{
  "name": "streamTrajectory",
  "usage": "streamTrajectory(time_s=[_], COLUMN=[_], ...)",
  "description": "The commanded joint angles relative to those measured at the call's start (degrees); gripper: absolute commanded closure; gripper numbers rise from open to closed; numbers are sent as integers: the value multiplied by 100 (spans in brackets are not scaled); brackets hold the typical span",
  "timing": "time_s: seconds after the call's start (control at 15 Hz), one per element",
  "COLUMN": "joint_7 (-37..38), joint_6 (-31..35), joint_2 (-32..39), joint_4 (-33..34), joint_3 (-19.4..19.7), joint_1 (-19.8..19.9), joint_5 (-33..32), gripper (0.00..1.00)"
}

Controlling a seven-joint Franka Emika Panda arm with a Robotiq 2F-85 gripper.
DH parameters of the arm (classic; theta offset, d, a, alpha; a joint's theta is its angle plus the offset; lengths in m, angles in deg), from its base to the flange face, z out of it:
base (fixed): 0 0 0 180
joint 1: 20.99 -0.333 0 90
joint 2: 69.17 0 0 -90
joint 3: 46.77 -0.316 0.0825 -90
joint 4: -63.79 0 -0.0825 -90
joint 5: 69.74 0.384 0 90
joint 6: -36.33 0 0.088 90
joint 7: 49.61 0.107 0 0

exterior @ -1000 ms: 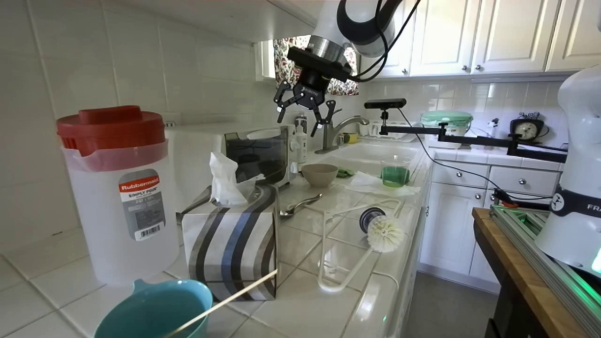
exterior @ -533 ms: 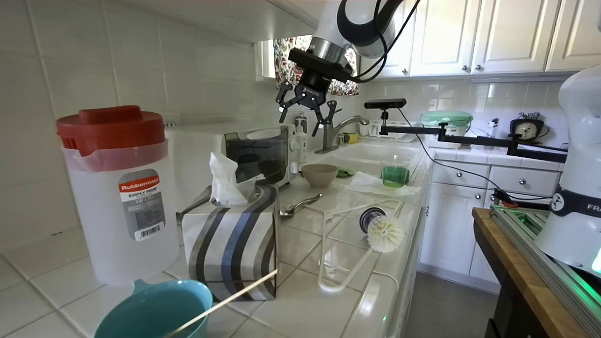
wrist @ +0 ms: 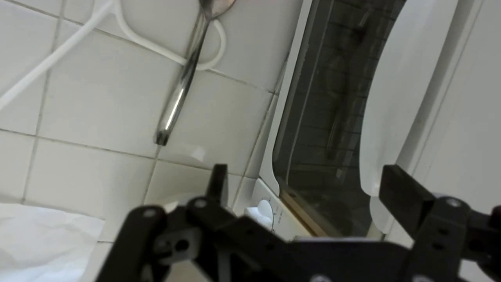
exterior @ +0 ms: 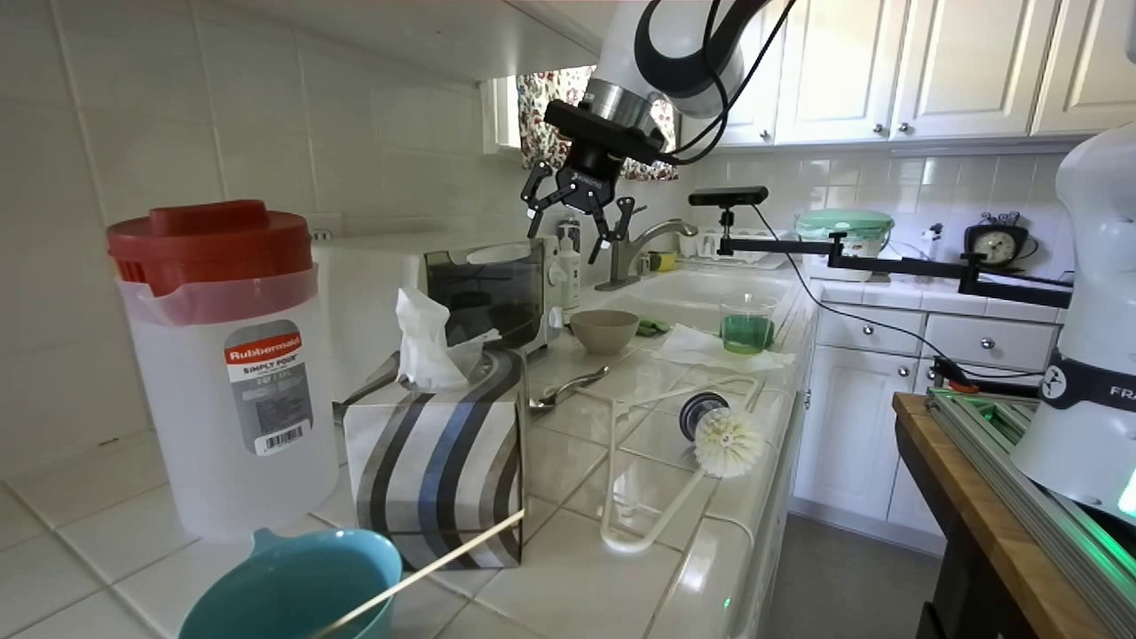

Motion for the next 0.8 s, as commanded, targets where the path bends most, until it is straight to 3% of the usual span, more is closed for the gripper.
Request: streamTrajectory(time_s=[0.0,0.73], joint_7=[-26,-70], joint_6=[132,378], joint_2=[106,320], joint_4=[57,212], joint_3=[9,89], joint_1=[41,59], joint_5=[-48,-55], gripper=[0,0])
